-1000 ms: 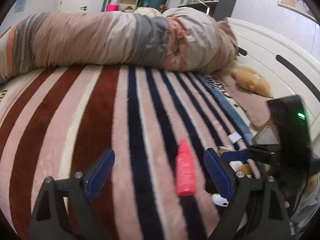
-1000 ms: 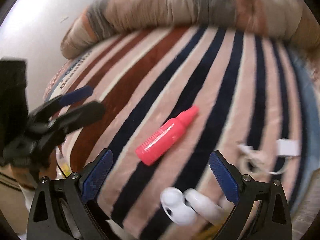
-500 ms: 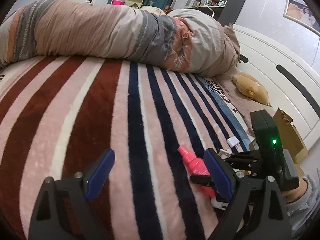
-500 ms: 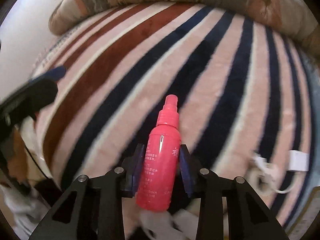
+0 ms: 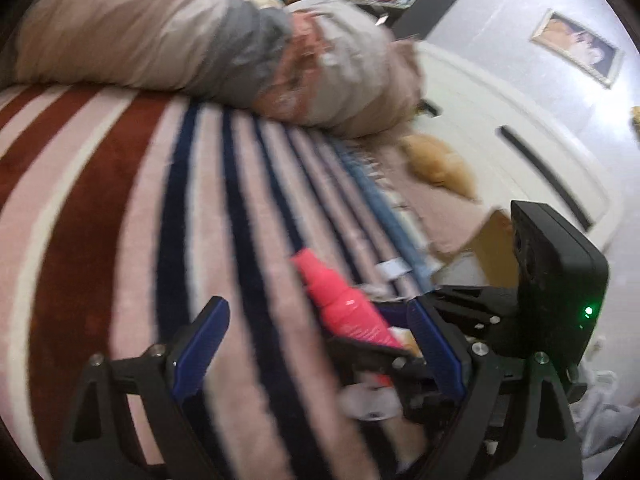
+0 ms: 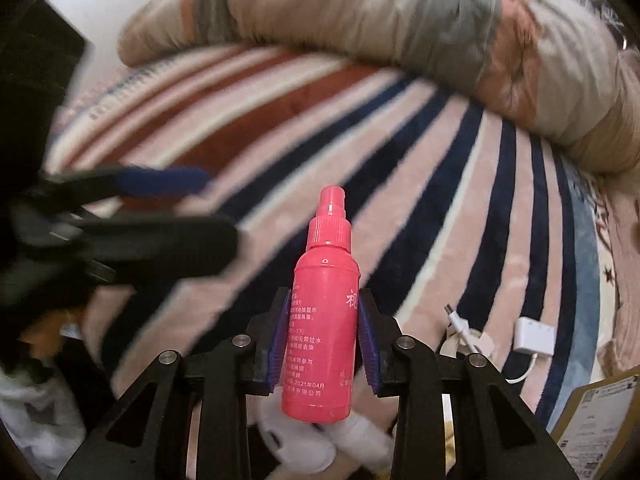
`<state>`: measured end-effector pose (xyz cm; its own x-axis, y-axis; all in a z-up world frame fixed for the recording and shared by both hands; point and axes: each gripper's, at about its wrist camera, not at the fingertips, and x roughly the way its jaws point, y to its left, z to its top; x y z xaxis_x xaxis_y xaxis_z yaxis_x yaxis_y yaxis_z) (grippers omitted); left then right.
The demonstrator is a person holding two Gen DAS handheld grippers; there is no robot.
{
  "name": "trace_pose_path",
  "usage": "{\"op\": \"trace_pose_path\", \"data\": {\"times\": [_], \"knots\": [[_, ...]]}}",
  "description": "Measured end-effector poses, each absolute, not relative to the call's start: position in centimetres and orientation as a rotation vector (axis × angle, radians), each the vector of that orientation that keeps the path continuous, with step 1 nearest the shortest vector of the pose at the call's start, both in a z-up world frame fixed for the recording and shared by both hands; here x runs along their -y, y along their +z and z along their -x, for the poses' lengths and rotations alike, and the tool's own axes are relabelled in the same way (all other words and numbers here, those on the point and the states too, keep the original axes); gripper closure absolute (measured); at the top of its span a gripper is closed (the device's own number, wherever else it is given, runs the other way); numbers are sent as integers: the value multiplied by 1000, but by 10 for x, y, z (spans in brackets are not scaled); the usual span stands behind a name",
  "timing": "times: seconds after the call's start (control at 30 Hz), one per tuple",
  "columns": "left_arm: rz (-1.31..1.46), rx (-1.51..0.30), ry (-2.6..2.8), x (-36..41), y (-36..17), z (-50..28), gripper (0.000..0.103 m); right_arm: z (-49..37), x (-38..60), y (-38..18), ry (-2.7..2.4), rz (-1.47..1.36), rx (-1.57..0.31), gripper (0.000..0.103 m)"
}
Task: Organize rigid objects
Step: 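Lower the pink bottle into the cardboard box and release it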
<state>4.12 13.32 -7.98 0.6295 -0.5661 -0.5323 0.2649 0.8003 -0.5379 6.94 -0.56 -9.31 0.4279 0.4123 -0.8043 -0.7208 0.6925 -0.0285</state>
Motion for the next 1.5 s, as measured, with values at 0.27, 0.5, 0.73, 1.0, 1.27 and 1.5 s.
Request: {"op": "trace_pose_path", "data": {"times": [0.27,0.5,0.73,1.0,1.27,1.5], "knots": [[383,-601,-621,-76,-5,-10,47,-18,55,-13,829,280,-639,76],[144,-531,-646,28,68,15,75,9,146,33,782,140,-490,76],[0,-539,-714,139,89,7,75,20,243,46,623,72,-425,76],[-75,-660,-776,222,60,-26,76,-6,309,17,493,48,-569,76],[-86,-763,-824,257,25,-48,75,-20,329,-11,410,75,-687,76],[-113,-790,-817,265,11,-54,70,-27,334,-26,344,109,-731,76]]}}
